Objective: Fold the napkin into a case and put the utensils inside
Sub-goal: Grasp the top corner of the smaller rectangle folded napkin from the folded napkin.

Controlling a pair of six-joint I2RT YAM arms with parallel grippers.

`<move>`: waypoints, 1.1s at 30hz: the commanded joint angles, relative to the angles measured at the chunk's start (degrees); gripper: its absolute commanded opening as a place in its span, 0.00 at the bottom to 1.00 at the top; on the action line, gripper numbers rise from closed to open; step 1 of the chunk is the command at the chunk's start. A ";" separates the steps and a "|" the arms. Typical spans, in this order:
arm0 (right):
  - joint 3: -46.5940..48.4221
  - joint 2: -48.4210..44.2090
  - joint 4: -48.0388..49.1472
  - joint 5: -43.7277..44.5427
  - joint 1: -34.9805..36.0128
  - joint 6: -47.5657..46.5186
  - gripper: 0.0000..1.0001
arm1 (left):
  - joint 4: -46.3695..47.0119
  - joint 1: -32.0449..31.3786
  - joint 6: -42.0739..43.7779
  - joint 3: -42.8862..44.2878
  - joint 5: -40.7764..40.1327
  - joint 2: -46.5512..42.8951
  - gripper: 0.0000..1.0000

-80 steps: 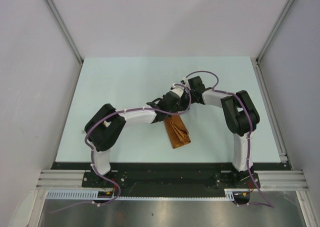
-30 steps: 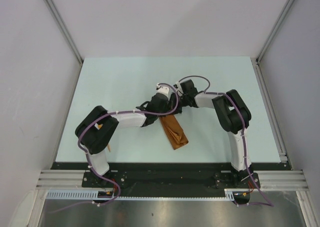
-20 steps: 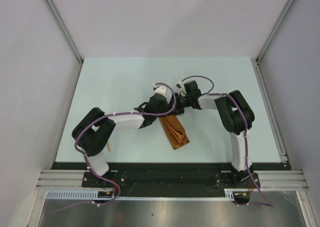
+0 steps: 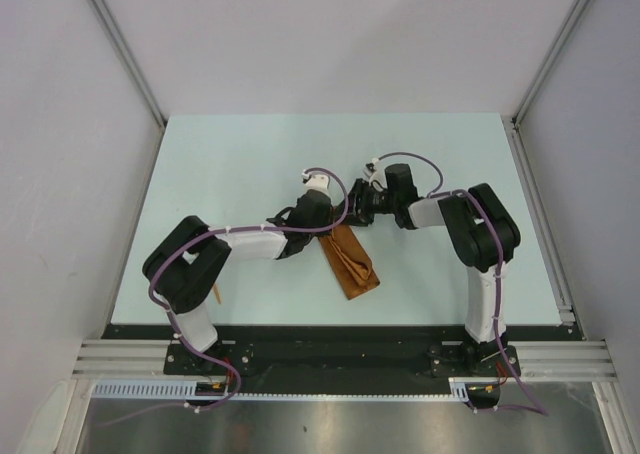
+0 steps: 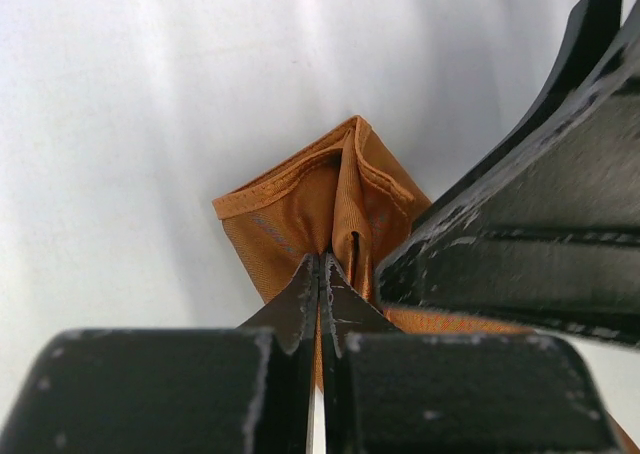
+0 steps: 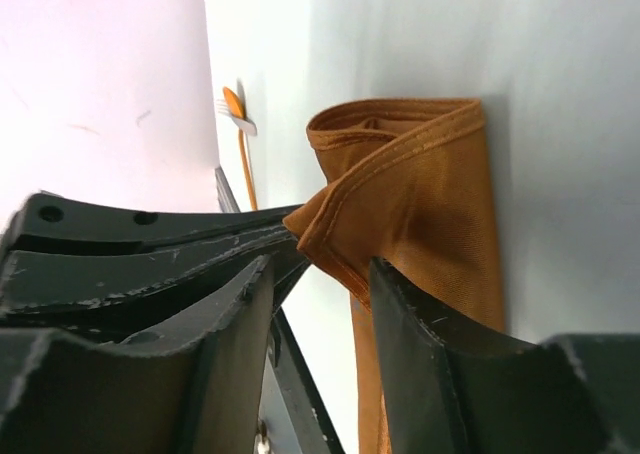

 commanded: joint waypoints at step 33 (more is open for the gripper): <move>2.00 3.71 9.85 -1.82 0.66 5.86 0.00 | 6.00 2.64 -5.19 -3.27 4.33 -3.74 0.00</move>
